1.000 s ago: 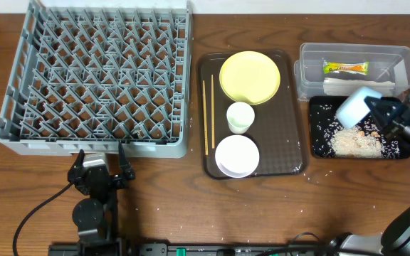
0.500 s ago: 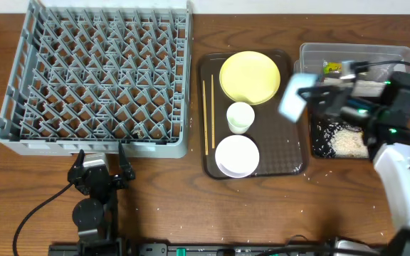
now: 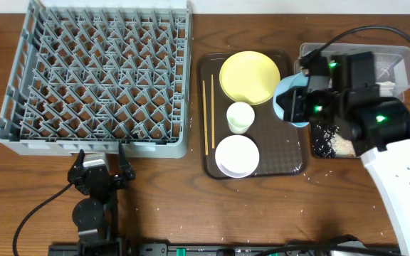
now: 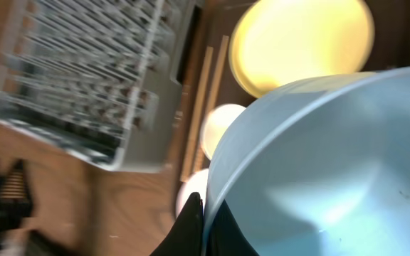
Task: Sort waste into correct bins and load items into the dishwasher
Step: 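Return the light-blue bowl to the brown tray with the right gripper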
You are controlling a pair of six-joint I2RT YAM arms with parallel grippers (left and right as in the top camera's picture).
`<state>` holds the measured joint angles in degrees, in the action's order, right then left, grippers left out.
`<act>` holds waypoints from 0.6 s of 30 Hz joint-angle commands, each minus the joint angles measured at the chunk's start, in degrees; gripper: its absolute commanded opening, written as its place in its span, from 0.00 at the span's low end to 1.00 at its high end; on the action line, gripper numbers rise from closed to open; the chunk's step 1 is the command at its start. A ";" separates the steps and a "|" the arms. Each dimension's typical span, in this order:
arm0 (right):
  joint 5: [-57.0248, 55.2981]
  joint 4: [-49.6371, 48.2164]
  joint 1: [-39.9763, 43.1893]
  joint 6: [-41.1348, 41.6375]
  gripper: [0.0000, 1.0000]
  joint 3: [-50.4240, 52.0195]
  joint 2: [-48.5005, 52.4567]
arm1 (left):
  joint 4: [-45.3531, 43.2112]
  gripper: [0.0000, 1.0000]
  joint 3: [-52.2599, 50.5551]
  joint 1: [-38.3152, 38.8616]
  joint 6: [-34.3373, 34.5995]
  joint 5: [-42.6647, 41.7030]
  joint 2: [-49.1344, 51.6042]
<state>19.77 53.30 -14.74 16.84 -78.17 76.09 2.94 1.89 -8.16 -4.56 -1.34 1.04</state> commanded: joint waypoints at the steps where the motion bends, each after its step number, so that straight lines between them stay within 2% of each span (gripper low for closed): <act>1: -13.27 2.67 -4.44 -2.25 0.01 -0.68 0.39 | 1.05 0.91 -1.66 -0.17 -0.35 0.52 0.07; 6: -15.91 4.39 -8.24 -2.16 0.01 -0.68 4.44 | 1.03 0.91 -1.66 -0.17 -0.35 0.55 0.07; 18: -14.95 1.81 -8.22 -2.47 0.01 -0.68 19.47 | 1.03 0.91 -1.66 -0.17 -0.35 0.55 0.07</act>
<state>5.06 55.20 -22.70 15.22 -78.26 92.27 2.94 1.89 -8.16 -4.56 -1.32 1.04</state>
